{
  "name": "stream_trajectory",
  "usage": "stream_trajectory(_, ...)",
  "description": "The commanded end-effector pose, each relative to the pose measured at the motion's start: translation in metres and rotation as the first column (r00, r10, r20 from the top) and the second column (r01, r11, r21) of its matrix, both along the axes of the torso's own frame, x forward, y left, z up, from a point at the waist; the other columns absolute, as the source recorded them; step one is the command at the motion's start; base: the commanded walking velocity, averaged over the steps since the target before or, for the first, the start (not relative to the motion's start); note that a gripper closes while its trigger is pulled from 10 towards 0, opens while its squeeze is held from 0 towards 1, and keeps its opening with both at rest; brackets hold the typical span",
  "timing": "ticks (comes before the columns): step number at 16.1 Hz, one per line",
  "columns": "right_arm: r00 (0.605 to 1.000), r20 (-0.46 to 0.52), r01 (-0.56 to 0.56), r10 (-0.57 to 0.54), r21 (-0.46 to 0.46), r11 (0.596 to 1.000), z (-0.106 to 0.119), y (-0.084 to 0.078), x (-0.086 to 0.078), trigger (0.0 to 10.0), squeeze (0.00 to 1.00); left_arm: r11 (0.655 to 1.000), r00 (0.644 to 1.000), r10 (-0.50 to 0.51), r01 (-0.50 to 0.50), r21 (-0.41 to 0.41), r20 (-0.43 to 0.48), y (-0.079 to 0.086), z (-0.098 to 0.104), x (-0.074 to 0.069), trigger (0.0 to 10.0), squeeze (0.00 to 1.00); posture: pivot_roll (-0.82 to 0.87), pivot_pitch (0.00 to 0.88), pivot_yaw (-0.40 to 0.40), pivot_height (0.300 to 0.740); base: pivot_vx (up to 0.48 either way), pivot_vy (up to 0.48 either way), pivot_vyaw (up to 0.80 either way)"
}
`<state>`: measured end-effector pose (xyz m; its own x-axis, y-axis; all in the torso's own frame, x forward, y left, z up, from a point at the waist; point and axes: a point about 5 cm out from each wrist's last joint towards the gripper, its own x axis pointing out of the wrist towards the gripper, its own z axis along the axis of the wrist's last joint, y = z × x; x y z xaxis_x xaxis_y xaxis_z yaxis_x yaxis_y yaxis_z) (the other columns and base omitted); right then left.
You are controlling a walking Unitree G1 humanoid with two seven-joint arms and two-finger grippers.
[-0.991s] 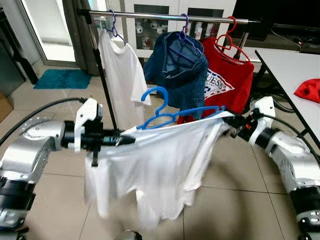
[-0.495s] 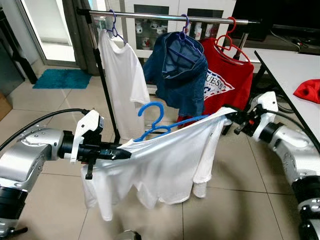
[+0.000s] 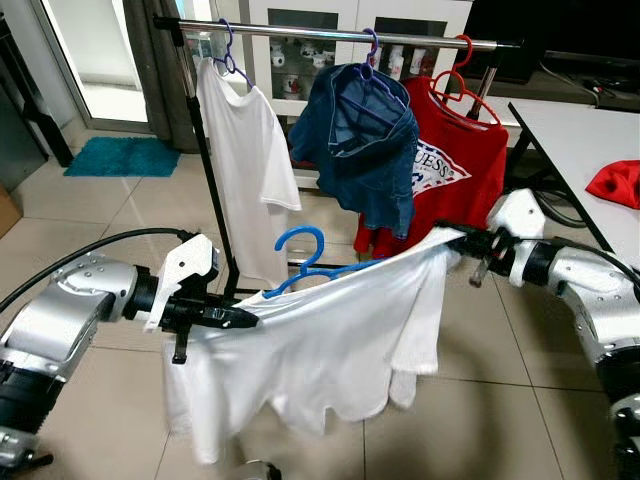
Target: Hang hanger
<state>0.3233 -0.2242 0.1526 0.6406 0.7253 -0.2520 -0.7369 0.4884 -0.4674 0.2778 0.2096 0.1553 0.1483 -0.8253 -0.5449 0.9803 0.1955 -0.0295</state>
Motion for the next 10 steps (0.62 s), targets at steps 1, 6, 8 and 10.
stream_trajectory(1, 0.997, 0.057, -0.053, 0.057, -0.06, 0.997, 0.01, 0.001, -0.003, 0.0, 0.0, 0.998, 1.0, 0.011, -0.011, 0.069, -0.001, 0.007, -0.002, 0.001, 0.0, 0.0, -0.08, 0.0, -0.018, 0.74, 0.0, 0.0, 0.0)
stream_trajectory(6, 0.956, -0.076, -0.293, 0.283, -0.283, 0.913, -0.02, 0.006, -0.027, 0.0, 0.0, 0.995, 0.997, 0.025, -0.032, 0.098, 0.073, 0.016, 0.005, 0.009, 0.0, 0.0, -0.08, 0.0, -0.011, 0.74, 0.0, 0.0, 0.0)
stream_trajectory(8, 0.943, -0.146, -0.33, 0.298, -0.308, 0.893, -0.031, -0.001, -0.035, 0.0, 0.0, 0.997, 0.992, 0.063, -0.066, 0.027, 0.11, 0.026, 0.019, 0.013, 0.0, 0.0, -0.09, 0.0, -0.02, 0.74, 0.0, 0.0, 0.0)
stream_trajectory(10, 0.95, -0.188, -0.299, 0.249, -0.326, 0.897, -0.042, -0.011, -0.037, 0.0, 0.0, 0.994, 0.989, 0.088, -0.078, -0.082, 0.118, 0.032, 0.033, 0.015, 0.0, 0.0, -0.09, 0.0, -0.026, 0.74, 0.0, 0.0, 0.0)
